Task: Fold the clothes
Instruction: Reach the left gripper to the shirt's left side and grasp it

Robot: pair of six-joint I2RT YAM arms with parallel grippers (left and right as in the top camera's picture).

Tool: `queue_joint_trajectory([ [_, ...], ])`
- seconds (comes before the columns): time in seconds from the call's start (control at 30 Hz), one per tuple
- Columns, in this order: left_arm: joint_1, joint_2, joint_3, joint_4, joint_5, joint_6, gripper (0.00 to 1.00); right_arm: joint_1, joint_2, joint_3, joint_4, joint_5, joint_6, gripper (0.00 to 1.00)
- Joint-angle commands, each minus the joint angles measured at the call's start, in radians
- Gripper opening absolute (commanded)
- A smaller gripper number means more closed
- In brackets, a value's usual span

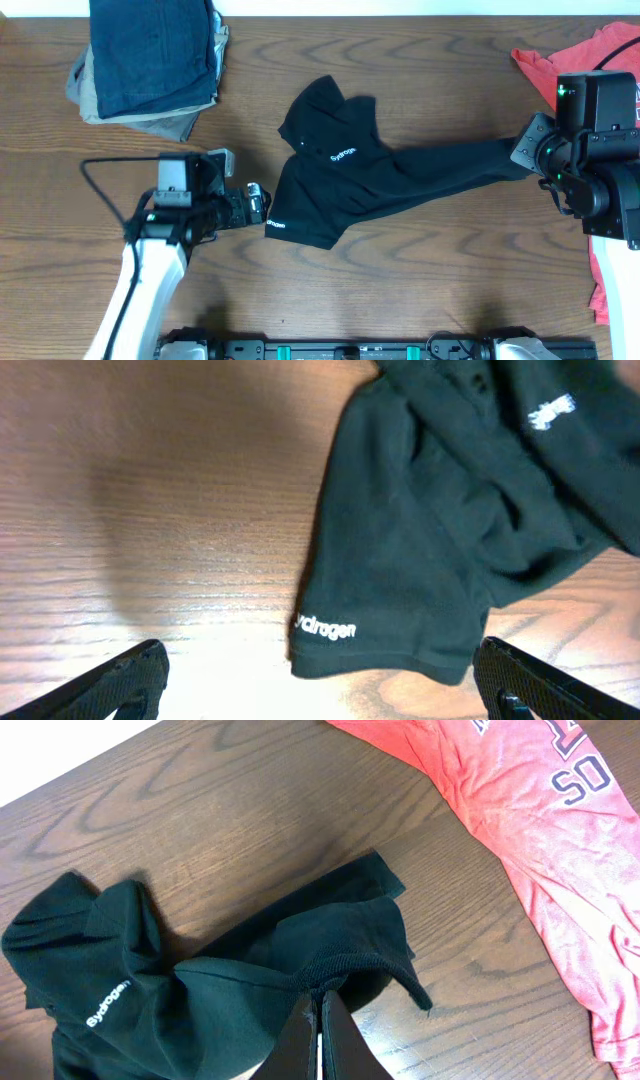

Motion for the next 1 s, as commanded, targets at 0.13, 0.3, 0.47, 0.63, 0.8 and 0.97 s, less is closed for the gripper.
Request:
queue_joint_trajectory([
  [0.13,-0.036,0.144,0.018,0.014,0.105,-0.011,0.98,-0.008,-0.005,0.003,0.014,0.015,-0.010,0.01],
  [0.3,-0.112,0.226,0.018,0.035,-0.021,-0.061,0.98,-0.008,0.003,0.003,0.018,0.014,-0.010,0.01],
  [0.47,-0.174,0.277,0.018,0.071,-0.135,-0.141,0.98,-0.008,0.023,0.003,0.018,0.015,-0.010,0.01],
  [0.63,-0.187,0.281,0.018,0.085,-0.199,-0.159,0.98,-0.008,0.049,0.003,0.018,0.014,-0.010,0.01],
  [0.8,-0.187,0.288,0.018,0.084,-0.216,-0.159,0.94,-0.008,0.069,0.003,0.018,0.014,-0.010,0.01],
  [0.97,-0.188,0.324,0.018,0.084,-0.216,-0.159,0.92,-0.006,0.074,0.003,0.022,0.006,-0.010,0.01],
])
